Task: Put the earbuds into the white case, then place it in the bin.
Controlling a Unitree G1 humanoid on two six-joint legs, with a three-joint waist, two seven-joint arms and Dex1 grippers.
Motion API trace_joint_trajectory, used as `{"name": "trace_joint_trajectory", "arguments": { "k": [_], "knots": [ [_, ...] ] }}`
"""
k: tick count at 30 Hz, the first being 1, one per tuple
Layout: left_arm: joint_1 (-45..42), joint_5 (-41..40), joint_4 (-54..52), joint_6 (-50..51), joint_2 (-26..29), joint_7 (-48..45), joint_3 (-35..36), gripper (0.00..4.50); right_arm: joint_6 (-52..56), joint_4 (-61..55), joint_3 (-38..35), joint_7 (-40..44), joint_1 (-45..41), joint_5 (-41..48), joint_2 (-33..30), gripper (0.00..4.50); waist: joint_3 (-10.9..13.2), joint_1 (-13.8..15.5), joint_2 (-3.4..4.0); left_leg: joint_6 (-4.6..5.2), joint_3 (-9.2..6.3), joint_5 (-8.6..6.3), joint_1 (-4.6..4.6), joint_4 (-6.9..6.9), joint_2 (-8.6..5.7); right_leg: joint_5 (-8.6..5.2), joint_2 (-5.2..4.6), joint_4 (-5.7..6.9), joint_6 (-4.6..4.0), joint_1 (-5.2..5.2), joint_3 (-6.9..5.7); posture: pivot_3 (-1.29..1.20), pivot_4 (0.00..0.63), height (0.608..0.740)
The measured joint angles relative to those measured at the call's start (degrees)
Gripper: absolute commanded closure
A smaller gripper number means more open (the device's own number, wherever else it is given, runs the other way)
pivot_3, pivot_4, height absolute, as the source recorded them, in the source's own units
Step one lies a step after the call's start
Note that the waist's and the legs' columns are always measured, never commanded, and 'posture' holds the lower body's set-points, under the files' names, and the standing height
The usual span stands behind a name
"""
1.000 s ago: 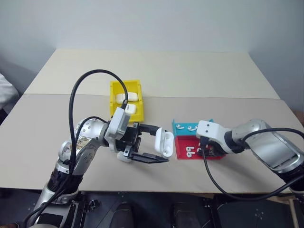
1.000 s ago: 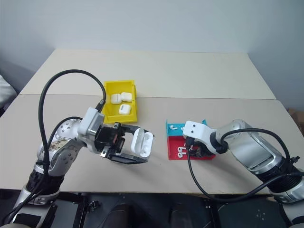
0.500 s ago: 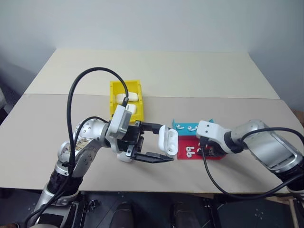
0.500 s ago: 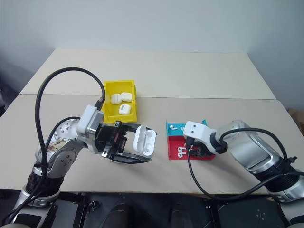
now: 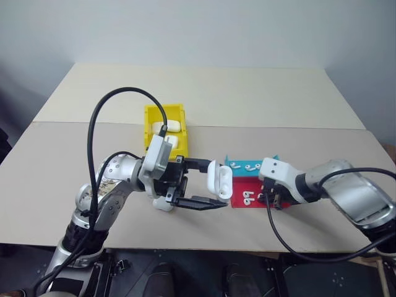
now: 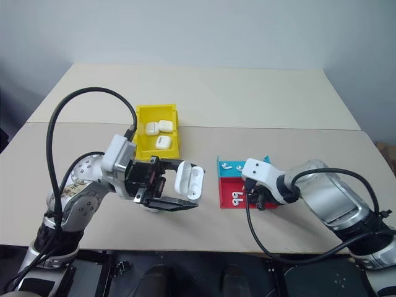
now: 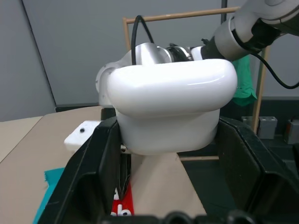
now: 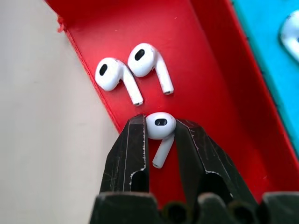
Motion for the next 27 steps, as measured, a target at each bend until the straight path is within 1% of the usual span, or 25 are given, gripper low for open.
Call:
{"name": "trace_joint_trajectory", "arguments": {
  "k": [3, 5, 6, 7, 9, 11, 13, 17, 20, 23, 27],
  "knots": [
    [-2.4, -0.2, 0.2, 1.2, -0.6, 1.3, 0.3, 1.73, 5.0, -2.4, -11.4, 0.0, 0.8, 4.4, -1.1, 3.86, 0.0, 0.3, 0.00, 0.00, -0.01, 0.00, 0.03, 0.00, 0.00, 0.00, 0.00, -0.02, 0.00, 0.04, -0.02, 0.00, 0.150, 0.740],
    [-3.4, -0.5, 0.3, 1.4, -0.8, 1.4, 0.3, 1.73, 7.6, -3.9, -20.4, 0.4, 1.1, 8.6, 0.4, 3.86, 0.0, 0.4, 0.00, 0.00, -0.02, 0.00, 0.04, -0.01, 0.00, 0.00, 0.00, -0.02, 0.00, 0.05, -0.02, 0.00, 0.150, 0.740],
    [-3.9, -0.8, 0.5, 1.5, -0.9, 1.3, 0.3, 1.73, 8.3, -4.7, -27.7, 0.0, 1.2, 11.8, 4.1, 3.86, 0.0, 0.3, -0.02, 0.00, -0.02, 0.00, 0.06, -0.02, 0.01, 0.00, 0.02, -0.02, 0.00, 0.06, -0.03, 0.00, 0.150, 0.740],
    [-4.3, -0.8, 0.9, 1.7, -1.0, 1.4, 0.2, 1.73, 8.2, -5.5, -32.3, -0.8, 0.9, 13.6, 7.1, 3.86, 0.0, 0.1, -0.02, 0.00, -0.02, 0.00, 0.07, -0.02, 0.01, 0.00, 0.03, -0.01, 0.01, 0.07, 0.00, 0.00, 0.150, 0.740],
    [-4.8, -0.7, 1.6, 2.5, -1.1, 1.7, 0.1, 1.73, 7.5, -6.1, -41.8, -3.6, -0.4, 18.9, 15.5, 3.86, 0.0, -0.1, -0.02, -0.01, -0.04, 0.01, 0.13, -0.02, 0.01, 0.01, 0.03, 0.01, 0.01, 0.14, -0.03, 0.00, 0.150, 0.740],
    [-5.6, -0.7, 2.3, 3.6, -1.2, 2.0, -0.2, 1.73, 6.7, -6.5, -47.9, -6.9, -1.7, 23.7, 21.6, 3.86, 0.0, -0.1, 0.01, -0.03, -0.03, 0.01, 0.13, -0.02, 0.01, 0.02, 0.03, 0.05, 0.03, 0.13, -0.01, 0.00, 0.150, 0.740],
    [-7.0, -0.8, 2.7, 5.2, -1.2, 2.7, -0.4, 1.73, 6.1, -7.6, -51.7, -9.9, -2.6, 28.8, 25.8, 3.86, 0.0, -0.1, 0.02, -0.03, -0.04, 0.02, 0.11, -0.02, 0.01, 0.01, 0.02, 0.06, 0.03, 0.11, -0.01, 0.00, 0.150, 0.740],
    [-8.8, -1.1, 3.1, 8.0, -1.2, 3.9, -0.6, 1.73, 3.8, -12.7, -52.3, -12.9, -1.7, 39.2, 29.3, 3.86, 0.0, -0.2, 0.03, -0.03, -0.05, 0.02, 0.09, -0.13, 0.00, 0.02, 0.02, 0.09, 0.03, 0.10, -0.02, 0.00, 0.150, 0.740],
    [-8.8, -1.0, 3.2, 8.6, -1.2, 4.2, -0.9, 1.73, 1.8, -16.4, -50.7, -15.6, -0.1, 45.6, 29.6, 3.86, 0.0, -0.2, 0.03, -0.03, -0.05, 0.02, 0.08, -0.17, 0.01, 0.02, 0.02, 0.10, 0.04, 0.11, -0.03, 0.00, 0.150, 0.740],
    [-8.8, -1.0, 3.2, 8.6, -1.2, 4.3, -0.9, 1.73, -0.2, -17.4, -47.4, -18.4, 1.9, 48.1, 29.2, 3.86, 0.0, -0.2, 0.03, -0.02, -0.04, 0.02, 0.10, -0.16, 0.00, 0.02, 0.02, 0.04, 0.04, 0.11, -0.02, 0.00, 0.150, 0.740],
    [-8.8, -1.0, 3.2, 8.6, -1.2, 4.2, -0.9, 1.73, -2.6, -17.8, -43.3, -21.7, 2.9, 49.1, 27.9, 3.86, 0.0, -0.2, 0.03, -0.02, -0.04, 0.02, 0.13, -0.15, 0.00, 0.02, 0.02, 0.01, 0.04, 0.11, 0.00, 0.00, 0.150, 0.740]
  ]
}}
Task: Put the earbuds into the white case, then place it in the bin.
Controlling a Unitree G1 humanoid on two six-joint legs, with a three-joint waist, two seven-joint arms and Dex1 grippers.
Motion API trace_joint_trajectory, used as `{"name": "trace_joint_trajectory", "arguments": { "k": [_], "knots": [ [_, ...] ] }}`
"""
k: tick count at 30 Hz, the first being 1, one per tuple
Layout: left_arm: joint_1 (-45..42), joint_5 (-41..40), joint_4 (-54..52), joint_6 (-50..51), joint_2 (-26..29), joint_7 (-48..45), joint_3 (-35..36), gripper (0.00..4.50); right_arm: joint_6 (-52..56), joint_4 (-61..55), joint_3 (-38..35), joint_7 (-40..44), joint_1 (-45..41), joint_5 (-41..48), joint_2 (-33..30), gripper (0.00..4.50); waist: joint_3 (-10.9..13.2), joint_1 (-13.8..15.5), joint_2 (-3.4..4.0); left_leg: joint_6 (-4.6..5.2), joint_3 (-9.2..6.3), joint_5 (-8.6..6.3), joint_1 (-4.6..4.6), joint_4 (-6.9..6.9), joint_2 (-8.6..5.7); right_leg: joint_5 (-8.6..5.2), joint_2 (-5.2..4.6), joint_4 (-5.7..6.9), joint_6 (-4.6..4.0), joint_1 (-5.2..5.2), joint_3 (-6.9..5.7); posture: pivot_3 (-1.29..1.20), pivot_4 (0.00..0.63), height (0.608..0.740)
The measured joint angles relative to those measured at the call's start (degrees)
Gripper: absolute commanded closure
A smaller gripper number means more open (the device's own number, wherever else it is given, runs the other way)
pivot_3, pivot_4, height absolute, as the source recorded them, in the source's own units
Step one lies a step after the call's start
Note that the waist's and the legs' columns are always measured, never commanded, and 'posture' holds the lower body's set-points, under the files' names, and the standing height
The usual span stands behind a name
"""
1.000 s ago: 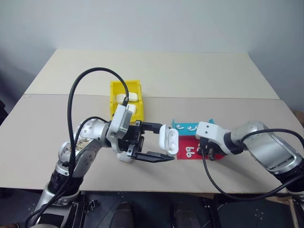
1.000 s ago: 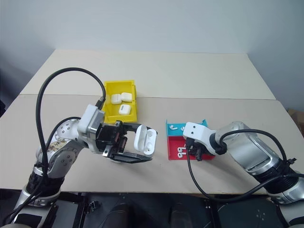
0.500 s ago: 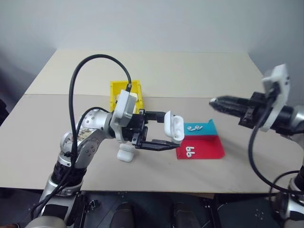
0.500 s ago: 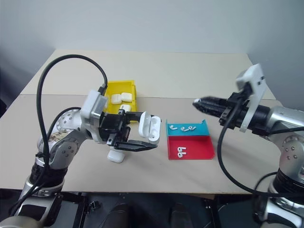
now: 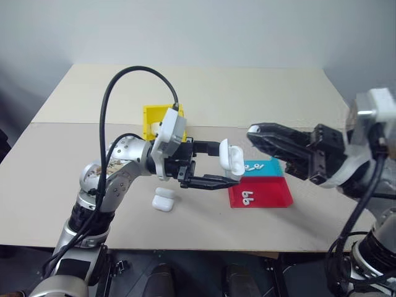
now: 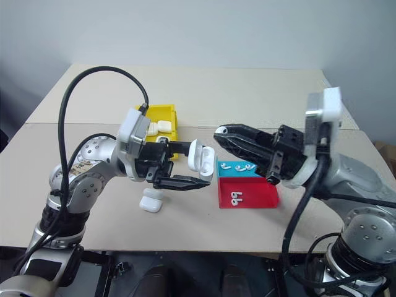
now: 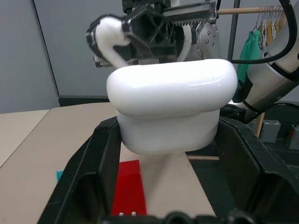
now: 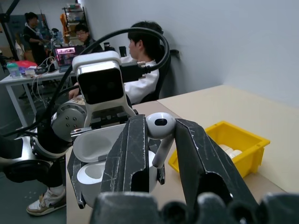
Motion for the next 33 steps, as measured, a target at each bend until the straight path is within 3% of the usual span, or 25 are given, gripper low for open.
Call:
{"name": "trace_joint_trajectory", "arguments": {
  "k": [7, 20, 33],
  "knots": [
    [-0.2, 0.8, 1.3, -0.2, 0.0, -0.7, -0.3, 1.73, -3.4, -0.8, 5.8, -3.9, 1.5, 1.5, -2.4, 3.86, 0.0, 0.0, 0.00, 0.00, 0.00, 0.00, -0.03, 0.00, 0.00, 0.00, 0.00, -0.02, 0.00, 0.00, -0.01, 0.00, 0.150, 0.740],
    [-0.5, 1.4, 1.4, -0.5, -0.3, -1.3, -0.3, 1.73, -10.0, -0.5, 10.2, -5.0, 2.5, 2.5, -5.1, 3.86, 0.0, 0.0, 0.00, 0.00, 0.00, 0.00, -0.03, 0.00, 0.00, 0.00, 0.00, -0.06, 0.00, -0.01, -0.01, 0.00, 0.150, 0.740],
    [-0.5, 2.3, 2.9, -0.7, -1.2, -1.3, -0.3, 1.73, -17.6, -0.1, 14.8, -4.0, 4.7, -5.7, -7.2, 3.86, 0.0, 0.0, 0.00, 0.01, -0.01, 0.00, -0.04, 0.00, 0.00, 0.00, 0.00, -0.08, 0.00, -0.02, -0.02, 0.00, 0.150, 0.740]
  ]
}}
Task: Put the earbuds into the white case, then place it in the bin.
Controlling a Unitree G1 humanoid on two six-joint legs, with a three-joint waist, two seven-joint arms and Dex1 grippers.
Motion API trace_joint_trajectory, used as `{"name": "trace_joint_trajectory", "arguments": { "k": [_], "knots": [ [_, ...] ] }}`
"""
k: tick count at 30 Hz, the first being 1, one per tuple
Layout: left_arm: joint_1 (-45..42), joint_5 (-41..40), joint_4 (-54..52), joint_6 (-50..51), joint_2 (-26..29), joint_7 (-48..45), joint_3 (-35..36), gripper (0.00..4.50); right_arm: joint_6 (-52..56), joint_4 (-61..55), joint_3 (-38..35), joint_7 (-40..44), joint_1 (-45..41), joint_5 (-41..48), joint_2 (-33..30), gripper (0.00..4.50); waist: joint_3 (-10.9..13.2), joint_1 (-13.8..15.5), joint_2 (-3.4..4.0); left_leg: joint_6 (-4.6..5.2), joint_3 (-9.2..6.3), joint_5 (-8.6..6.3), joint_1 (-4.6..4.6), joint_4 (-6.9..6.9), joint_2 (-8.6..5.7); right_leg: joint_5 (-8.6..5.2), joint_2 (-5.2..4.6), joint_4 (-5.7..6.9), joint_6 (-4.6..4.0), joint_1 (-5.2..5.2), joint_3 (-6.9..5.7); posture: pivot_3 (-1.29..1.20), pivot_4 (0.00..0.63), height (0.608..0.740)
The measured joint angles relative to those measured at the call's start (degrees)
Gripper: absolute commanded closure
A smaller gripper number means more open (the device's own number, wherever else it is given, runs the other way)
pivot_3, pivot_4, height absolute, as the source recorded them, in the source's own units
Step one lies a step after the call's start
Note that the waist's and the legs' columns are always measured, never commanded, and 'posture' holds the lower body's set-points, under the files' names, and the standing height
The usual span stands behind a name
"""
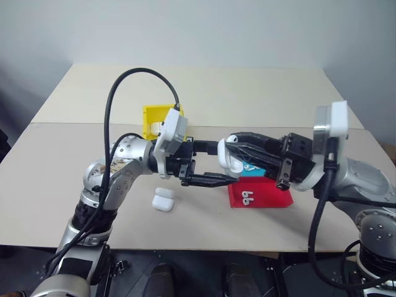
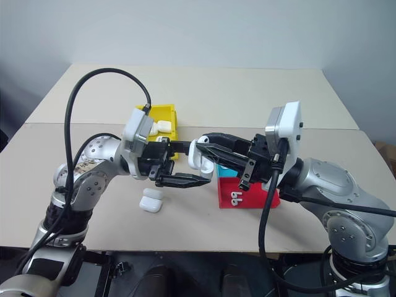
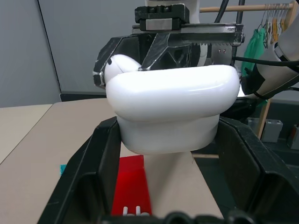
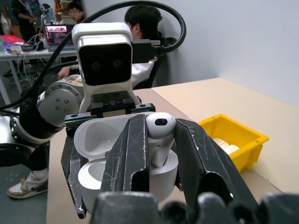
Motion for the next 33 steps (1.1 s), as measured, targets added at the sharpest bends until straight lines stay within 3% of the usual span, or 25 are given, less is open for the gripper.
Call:
{"name": "trace_joint_trajectory", "arguments": {
  "k": [5, 14, 17, 27, 33],
  "knots": [
    [0.0, 0.1, 0.4, 0.0, -0.4, -0.6, -0.3, 1.73, -1.8, 0.0, 0.1, 2.2, 1.4, -0.7, -1.4, 3.86, 0.0, 0.0, 0.00, 0.00, 0.00, 0.00, -0.01, 0.00, 0.00, 0.00, 0.00, -0.02, 0.00, 0.00, 0.00, 0.00, 0.150, 0.740],
    [0.0, 1.3, 0.9, -0.4, -0.8, -0.5, -0.2, 1.73, -3.6, 0.6, -0.6, 6.5, 3.3, 0.3, -5.6, 0.79, 0.0, 0.0, 0.00, 0.00, 0.00, 0.00, 0.02, 0.00, 0.00, 0.00, 0.00, -0.02, 0.00, 0.01, 0.00, 0.00, 0.150, 0.740],
    [0.0, 1.3, 0.9, -0.7, -1.0, -0.3, 0.1, 1.73, -3.6, 1.0, -0.6, 6.5, 3.2, 0.5, -5.9, 0.04, 0.0, 0.0, -0.01, 0.00, 0.00, 0.00, 0.00, 0.01, 0.00, 0.00, 0.00, -0.02, 0.00, 0.01, 0.00, 0.00, 0.150, 0.740],
    [-0.3, 1.3, 2.1, -2.3, -1.2, -0.5, 1.4, 1.73, -1.9, 7.6, -3.3, 9.0, 0.3, 4.9, -10.8, 0.04, 0.0, 0.0, -0.01, 0.00, 0.00, 0.00, 0.01, 0.01, 0.00, 0.00, 0.00, -0.02, 0.00, 0.02, 0.00, 0.00, 0.150, 0.740],
    [-0.2, 1.3, 2.1, -3.2, 0.3, -2.3, 1.6, 1.73, -2.4, 20.1, -3.5, 19.9, -4.6, -0.4, -20.0, 0.04, 0.0, 0.0, 0.00, 0.01, 0.02, -0.01, 0.00, -0.02, 0.00, 0.00, 0.00, -0.10, 0.00, 0.01, 0.01, 0.00, 0.150, 0.740]
  ]
}}
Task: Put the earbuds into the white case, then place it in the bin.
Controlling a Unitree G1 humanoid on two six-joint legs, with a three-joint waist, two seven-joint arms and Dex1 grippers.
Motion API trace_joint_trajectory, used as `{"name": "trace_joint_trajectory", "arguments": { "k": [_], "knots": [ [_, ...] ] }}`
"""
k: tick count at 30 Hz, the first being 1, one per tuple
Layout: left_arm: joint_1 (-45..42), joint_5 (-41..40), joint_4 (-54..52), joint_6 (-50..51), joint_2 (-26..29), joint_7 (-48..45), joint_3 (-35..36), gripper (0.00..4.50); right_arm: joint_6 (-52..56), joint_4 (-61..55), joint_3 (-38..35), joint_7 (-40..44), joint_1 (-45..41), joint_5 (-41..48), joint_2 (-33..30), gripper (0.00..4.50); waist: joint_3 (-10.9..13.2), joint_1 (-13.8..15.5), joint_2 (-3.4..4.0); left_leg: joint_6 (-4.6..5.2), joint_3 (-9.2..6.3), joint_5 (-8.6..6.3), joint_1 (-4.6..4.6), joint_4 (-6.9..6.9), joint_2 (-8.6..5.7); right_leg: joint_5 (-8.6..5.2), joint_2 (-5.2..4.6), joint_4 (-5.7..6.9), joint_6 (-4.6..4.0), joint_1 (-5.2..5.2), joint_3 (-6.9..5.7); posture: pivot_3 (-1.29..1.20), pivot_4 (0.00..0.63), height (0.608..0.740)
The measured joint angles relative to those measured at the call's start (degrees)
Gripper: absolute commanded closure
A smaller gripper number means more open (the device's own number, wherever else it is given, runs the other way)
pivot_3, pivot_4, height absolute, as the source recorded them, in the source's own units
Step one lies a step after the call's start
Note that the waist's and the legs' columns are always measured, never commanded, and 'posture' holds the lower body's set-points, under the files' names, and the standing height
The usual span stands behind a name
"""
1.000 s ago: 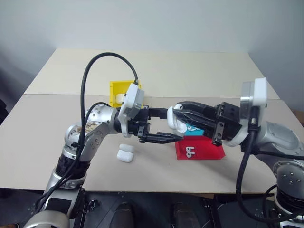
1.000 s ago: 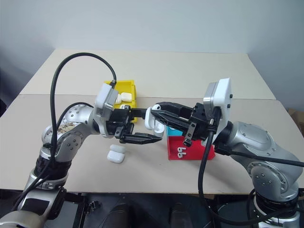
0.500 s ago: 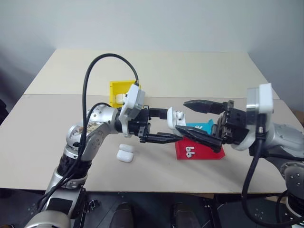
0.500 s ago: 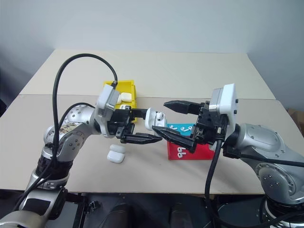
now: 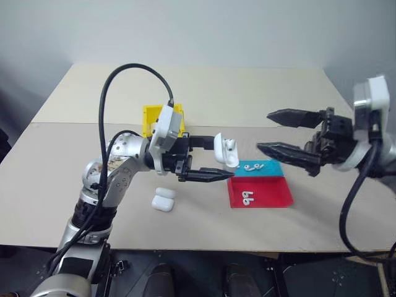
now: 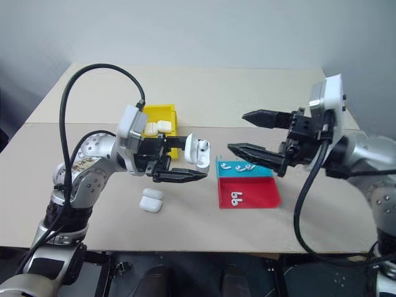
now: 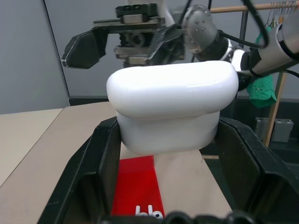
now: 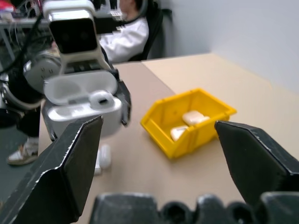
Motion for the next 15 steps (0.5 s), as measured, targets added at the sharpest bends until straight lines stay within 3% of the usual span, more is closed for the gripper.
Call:
{"name": "trace_joint_trajectory", "arguments": {
  "k": [3, 5, 8, 11, 15],
  "knots": [
    [0.3, 0.0, 0.0, -0.1, 1.2, -1.1, 0.4, 1.73, -7.2, 8.9, 9.9, 9.7, -5.1, -14.2, -6.5, 0.04, 0.0, -0.3, 0.01, 0.00, 0.04, 0.00, 0.04, 0.01, 0.00, 0.00, 0.00, 0.00, 0.00, -0.01, 0.05, 0.00, 0.150, 0.740],
    [0.4, 0.0, 0.1, -0.2, 1.7, -1.7, 0.6, 1.73, -12.8, 14.9, 18.1, 14.0, -9.8, -24.7, -7.2, 0.04, 0.0, -0.6, 0.01, 0.00, 0.07, 0.00, 0.06, 0.01, 0.00, 0.00, 0.00, 0.04, 0.01, -0.04, 0.08, 0.00, 0.150, 0.740],
    [0.5, 0.0, 0.2, -0.4, 1.8, -2.1, 0.6, 1.73, -17.2, 24.0, 27.5, 18.9, -16.9, -35.4, -3.7, 0.59, 0.0, -1.0, 0.02, -0.03, 0.08, 0.02, -0.03, 0.02, 0.00, 0.00, 0.00, 0.05, 0.01, -0.13, 0.10, 0.00, 0.150, 0.740],
    [1.0, 0.0, -0.3, -0.8, 1.9, -2.0, 0.6, 1.73, -25.4, 34.4, 34.6, 24.5, -24.5, -44.6, 1.4, 1.57, 0.0, -1.4, 0.03, -0.09, 0.08, 0.05, -0.08, 0.00, 0.00, 0.00, 0.00, -0.04, 0.01, -0.15, 0.05, 0.00, 0.150, 0.740],
    [2.0, 0.0, -1.4, -1.1, 2.2, -1.2, 0.8, 1.73, -36.7, 47.0, 39.3, 27.5, -29.6, -53.6, 7.2, 1.57, 0.0, -1.3, 0.04, -0.40, 0.08, 0.23, -0.14, -0.01, 0.00, 0.01, 0.00, -0.06, 0.03, -0.16, 0.01, 0.00, 0.150, 0.740]
  ]
}}
